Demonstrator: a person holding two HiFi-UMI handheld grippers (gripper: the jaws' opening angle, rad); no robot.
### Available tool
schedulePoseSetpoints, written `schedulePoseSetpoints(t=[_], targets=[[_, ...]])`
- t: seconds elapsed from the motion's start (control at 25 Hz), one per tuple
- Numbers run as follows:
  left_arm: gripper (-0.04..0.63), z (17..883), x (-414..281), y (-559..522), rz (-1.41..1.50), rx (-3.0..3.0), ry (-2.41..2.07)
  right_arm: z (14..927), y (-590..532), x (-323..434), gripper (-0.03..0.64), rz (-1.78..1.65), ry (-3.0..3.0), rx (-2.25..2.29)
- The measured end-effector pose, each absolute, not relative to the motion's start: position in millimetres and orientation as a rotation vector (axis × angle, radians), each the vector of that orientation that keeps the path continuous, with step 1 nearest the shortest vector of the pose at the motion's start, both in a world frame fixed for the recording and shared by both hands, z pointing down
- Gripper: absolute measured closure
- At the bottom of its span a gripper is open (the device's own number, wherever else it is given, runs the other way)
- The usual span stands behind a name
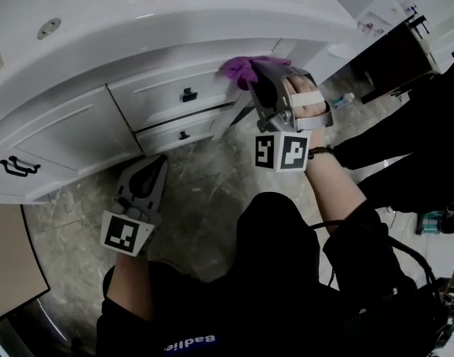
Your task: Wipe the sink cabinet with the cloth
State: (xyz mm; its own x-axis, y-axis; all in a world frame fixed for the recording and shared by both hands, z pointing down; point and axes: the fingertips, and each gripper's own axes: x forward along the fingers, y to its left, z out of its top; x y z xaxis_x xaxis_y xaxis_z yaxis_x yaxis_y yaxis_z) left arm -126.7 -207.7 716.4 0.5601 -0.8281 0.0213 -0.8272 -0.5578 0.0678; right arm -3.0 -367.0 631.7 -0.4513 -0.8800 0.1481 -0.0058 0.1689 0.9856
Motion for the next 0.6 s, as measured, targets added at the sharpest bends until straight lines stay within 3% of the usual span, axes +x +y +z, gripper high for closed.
schedulePoseSetpoints(t=[0.16, 0.6], targets=[[0.606, 717.0, -121.3, -206.5, 0.007, 2.731, -1.426, 626.2, -360.6, 0.4, 0.541, -1.312, -1.68, 0.925], [0.606, 714.7, -157.0, -195.0, -0.026, 2.645, -1.537, 657.9, -259.3, -188.1, 0.541, -1.525, -1.944, 0.51]])
